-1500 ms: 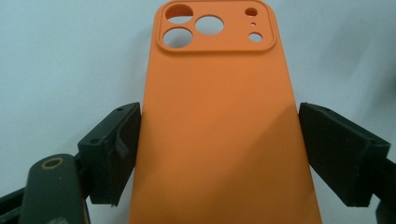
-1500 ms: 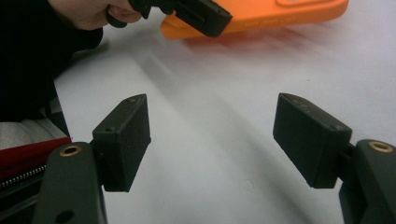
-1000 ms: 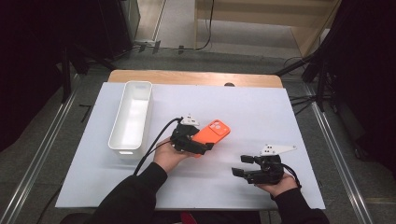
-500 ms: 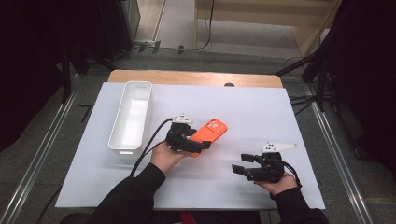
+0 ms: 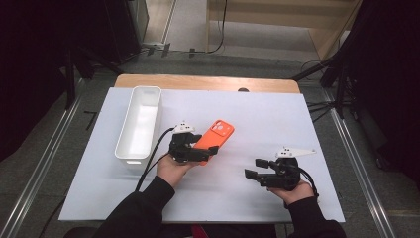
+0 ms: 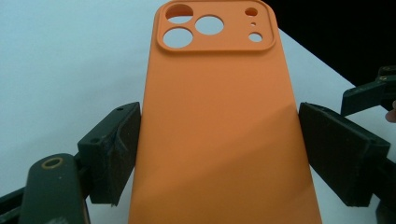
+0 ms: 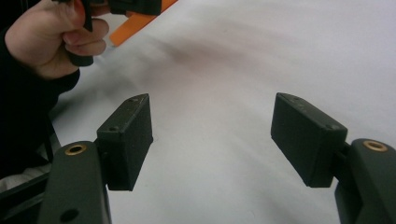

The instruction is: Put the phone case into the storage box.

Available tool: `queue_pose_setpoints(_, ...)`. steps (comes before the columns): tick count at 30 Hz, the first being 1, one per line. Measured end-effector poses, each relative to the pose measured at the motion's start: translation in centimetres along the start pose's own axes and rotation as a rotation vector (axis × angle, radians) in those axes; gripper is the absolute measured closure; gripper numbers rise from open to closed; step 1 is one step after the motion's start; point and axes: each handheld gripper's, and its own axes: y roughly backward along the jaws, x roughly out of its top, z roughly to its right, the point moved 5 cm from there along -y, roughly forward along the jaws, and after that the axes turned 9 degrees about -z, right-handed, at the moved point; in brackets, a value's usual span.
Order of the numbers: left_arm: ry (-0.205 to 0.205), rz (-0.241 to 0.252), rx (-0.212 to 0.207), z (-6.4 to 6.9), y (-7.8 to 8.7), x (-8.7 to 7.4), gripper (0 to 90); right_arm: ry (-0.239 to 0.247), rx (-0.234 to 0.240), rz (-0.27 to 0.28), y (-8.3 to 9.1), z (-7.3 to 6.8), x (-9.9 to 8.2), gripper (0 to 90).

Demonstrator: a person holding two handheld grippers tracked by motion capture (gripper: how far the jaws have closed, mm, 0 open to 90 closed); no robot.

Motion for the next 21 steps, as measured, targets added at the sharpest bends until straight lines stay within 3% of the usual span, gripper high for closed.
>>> queue_pose_setpoints(10, 0.031, 0.04, 0.011, 0.0, 0.0, -1.0, 16.6, -0.014, -0.034, 0.018, 0.1, -0.3, 1.6, 28.1)
queue_pose_setpoints(21, 0.045, 0.089, 0.04, 0.3, 0.2, -1.5, 16.5, -0.079, -0.041, 0.029, -0.4, -0.4, 3.0, 28.1)
